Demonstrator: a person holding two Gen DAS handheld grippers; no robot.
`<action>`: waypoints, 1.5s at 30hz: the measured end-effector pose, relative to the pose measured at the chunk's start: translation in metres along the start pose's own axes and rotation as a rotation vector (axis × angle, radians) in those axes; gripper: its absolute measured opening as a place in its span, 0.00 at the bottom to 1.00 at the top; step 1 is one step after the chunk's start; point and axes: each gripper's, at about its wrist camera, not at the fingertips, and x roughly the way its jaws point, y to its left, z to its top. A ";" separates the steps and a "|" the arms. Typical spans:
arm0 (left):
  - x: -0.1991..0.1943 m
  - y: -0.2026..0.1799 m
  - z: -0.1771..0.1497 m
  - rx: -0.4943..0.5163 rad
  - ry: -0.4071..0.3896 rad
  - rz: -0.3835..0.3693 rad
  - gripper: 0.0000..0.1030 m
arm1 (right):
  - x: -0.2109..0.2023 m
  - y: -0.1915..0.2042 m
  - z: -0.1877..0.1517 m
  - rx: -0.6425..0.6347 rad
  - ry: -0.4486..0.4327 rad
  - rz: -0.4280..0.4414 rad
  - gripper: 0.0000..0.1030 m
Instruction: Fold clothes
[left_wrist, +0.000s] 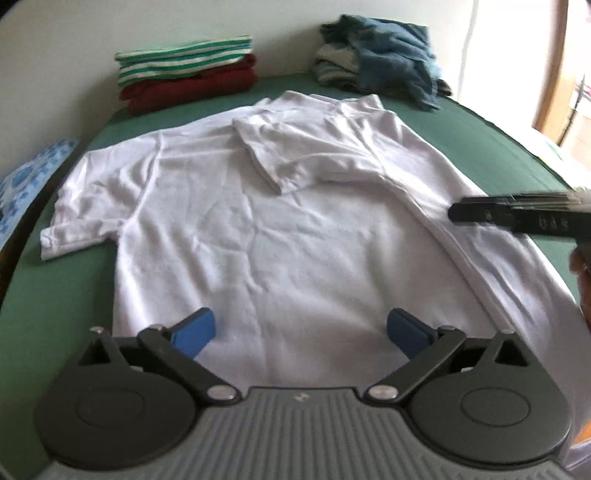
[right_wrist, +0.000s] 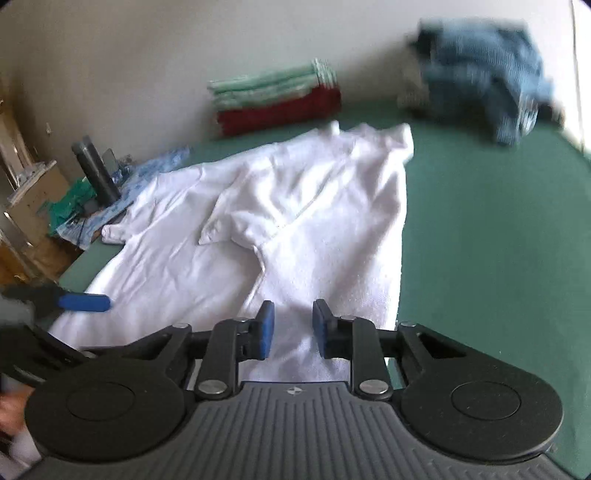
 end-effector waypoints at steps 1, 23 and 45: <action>-0.001 0.001 -0.003 0.009 -0.012 -0.009 0.99 | 0.002 -0.001 -0.001 0.021 -0.015 -0.004 0.26; -0.079 0.043 -0.079 -0.113 -0.003 0.093 0.99 | 0.029 0.044 -0.005 -0.218 0.018 -0.177 0.42; -0.125 0.009 -0.129 -0.266 0.149 0.363 0.96 | 0.034 0.048 -0.007 -0.252 0.042 -0.067 0.75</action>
